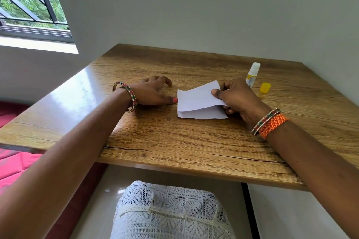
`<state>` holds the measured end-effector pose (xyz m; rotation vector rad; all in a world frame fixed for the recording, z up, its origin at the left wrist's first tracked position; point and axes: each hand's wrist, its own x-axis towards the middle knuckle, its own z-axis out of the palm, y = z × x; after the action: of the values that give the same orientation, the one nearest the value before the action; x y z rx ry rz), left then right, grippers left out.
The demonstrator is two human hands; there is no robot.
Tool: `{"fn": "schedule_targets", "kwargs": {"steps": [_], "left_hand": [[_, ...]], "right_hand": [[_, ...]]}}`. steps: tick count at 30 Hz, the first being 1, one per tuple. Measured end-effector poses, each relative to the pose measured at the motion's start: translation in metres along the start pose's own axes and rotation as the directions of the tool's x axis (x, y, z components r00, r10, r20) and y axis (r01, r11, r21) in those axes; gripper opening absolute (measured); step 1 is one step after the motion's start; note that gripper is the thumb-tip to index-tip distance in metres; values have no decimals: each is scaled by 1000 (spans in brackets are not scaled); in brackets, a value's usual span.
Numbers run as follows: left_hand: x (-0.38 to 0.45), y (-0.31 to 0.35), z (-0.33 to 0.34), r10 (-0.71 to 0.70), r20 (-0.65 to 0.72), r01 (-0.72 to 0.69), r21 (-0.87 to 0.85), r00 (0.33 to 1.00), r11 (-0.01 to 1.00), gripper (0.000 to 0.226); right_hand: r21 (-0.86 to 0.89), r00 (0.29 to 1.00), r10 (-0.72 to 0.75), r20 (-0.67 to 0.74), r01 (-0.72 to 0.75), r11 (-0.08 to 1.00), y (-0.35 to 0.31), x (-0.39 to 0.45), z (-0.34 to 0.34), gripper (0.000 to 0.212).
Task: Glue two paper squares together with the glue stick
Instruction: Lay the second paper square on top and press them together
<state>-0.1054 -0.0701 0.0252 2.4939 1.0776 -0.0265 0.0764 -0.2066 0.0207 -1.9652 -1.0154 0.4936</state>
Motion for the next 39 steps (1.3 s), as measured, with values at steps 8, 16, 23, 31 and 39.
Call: {"fn": "schedule_targets", "kwargs": {"steps": [8,16,23,31,39], "left_hand": [[2,-3,0,15,8,-15,-41,1000,999,56],[6,-6,2,8,4,-8,-69,1000,998,48],[1,6,9,-6,-309,-72,-239,951,968,26],[-21,20,23,261,-414,-238,107,872,965,44],[-22,17,24,229,-168,-210,127,959,970,45]], "right_hand": [[-48,1000,-14,-24,13,999,1,1,1,21],[-77,998,-47,-53,43,996,5,5,5,18],[-147,991,-110,-77,98,984,5,5,6,16],[-210,981,-177,-78,157,965,3,3,8,22],[-291,958,-259,-120,215,932,6,3,8,18]]}}
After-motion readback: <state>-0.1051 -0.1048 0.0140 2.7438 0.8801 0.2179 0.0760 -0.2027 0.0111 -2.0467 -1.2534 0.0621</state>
